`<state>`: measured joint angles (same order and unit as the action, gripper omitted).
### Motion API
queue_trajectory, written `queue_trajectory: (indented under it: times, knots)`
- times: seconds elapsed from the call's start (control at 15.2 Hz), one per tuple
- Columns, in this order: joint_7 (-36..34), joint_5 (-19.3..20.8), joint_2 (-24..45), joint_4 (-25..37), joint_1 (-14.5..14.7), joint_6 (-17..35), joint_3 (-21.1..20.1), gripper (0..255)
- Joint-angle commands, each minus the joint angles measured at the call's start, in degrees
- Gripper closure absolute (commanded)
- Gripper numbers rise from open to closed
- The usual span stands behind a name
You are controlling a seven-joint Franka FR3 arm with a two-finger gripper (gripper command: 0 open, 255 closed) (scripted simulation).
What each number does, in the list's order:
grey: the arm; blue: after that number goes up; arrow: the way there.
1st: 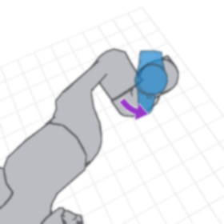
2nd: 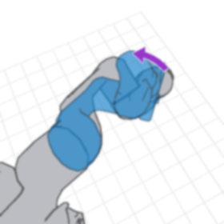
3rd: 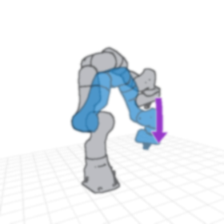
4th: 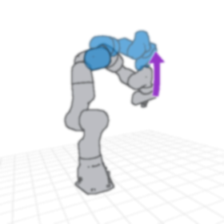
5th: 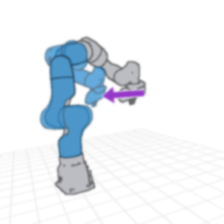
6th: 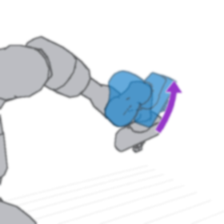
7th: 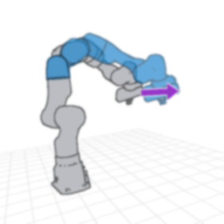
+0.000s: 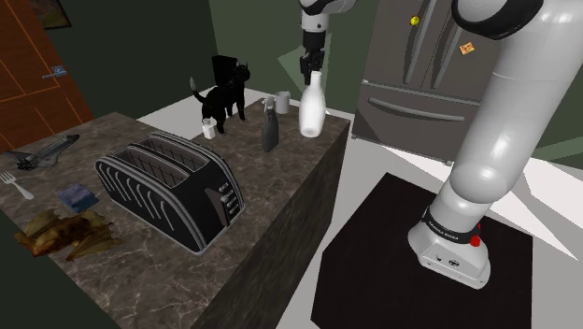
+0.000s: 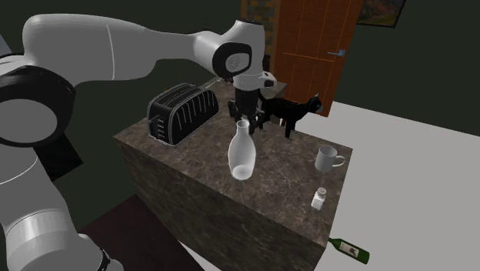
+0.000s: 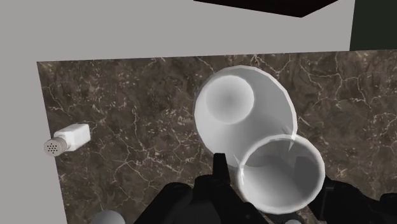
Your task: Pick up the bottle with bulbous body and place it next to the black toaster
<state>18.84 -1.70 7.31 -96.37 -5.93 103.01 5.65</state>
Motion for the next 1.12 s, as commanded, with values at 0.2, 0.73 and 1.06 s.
queue_trajectory:
  times: [0.2,0.73,1.06]
  knots:
    - [0.0,0.0,0.0,4.0,-0.1,-4.0,0.0,255]
    - [-0.1,0.0,0.8,11.3,-0.2,-10.5,0.1,255]
    - [-0.1,-0.2,1.9,16.6,-0.3,-14.7,0.1,255]
